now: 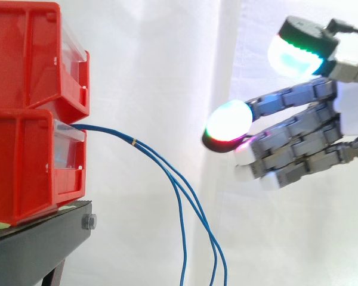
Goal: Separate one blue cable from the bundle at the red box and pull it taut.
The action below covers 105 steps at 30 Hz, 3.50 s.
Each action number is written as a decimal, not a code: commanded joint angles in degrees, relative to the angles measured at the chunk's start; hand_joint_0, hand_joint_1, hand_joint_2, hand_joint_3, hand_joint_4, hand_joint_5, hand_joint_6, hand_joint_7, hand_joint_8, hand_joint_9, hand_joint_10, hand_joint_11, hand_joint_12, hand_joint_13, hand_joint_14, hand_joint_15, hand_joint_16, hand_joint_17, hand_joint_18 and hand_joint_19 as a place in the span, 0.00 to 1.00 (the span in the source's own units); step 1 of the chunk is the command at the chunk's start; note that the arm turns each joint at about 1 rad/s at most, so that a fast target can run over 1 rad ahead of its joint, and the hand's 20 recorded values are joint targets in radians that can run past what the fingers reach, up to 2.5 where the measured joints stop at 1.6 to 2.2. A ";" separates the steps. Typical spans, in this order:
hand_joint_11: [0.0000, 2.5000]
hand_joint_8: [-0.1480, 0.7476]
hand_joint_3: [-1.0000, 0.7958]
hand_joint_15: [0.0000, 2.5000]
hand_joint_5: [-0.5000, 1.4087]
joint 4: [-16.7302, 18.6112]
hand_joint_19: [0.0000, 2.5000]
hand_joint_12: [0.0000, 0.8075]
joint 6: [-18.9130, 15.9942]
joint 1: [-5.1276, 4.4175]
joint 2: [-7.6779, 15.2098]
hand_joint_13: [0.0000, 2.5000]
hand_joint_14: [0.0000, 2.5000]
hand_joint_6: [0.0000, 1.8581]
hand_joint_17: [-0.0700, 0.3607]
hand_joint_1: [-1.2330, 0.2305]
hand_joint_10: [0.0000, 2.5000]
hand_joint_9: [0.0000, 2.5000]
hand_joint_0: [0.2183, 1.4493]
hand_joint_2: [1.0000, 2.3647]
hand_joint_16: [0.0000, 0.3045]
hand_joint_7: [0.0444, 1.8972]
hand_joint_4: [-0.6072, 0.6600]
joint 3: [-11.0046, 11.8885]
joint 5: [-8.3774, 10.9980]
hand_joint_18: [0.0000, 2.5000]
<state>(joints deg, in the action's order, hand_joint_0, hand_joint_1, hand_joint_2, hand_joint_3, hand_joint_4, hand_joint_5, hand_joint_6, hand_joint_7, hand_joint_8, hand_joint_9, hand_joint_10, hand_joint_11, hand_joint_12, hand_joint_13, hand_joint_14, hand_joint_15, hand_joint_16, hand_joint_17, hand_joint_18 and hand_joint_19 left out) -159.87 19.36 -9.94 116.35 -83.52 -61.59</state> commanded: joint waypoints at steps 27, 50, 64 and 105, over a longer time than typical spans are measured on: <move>0.17 0.50 0.29 0.11 0.17 0.09 0.17 0.41 -3.45 1.07 12.77 0.18 0.00 0.27 0.36 0.43 0.00 0.24 0.24 0.00 0.12 0.43 0.63 10.40 -8.46 0.10; 0.26 0.49 0.30 0.12 0.18 0.53 0.18 0.42 -12.07 2.56 16.98 0.19 0.00 0.27 0.37 0.41 0.01 0.29 0.25 0.00 0.13 0.54 0.62 14.97 -15.32 0.13; 0.26 0.49 0.32 0.13 0.19 -0.09 0.18 0.42 -12.42 4.14 16.90 0.20 0.00 0.27 0.37 0.39 0.01 0.29 0.26 0.00 0.13 0.56 0.60 15.94 -18.92 0.14; 0.27 0.50 0.34 0.15 0.21 0.53 0.20 0.43 -11.72 4.58 16.98 0.25 0.01 0.29 0.36 0.43 0.01 0.32 0.29 0.01 0.13 0.67 0.57 17.78 -20.68 0.17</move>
<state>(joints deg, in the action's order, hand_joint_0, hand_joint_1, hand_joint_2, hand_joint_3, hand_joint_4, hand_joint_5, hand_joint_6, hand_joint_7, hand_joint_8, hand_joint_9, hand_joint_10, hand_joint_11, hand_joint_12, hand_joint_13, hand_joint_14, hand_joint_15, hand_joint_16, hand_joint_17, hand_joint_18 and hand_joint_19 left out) -159.34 7.72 -5.37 133.33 -65.77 -82.27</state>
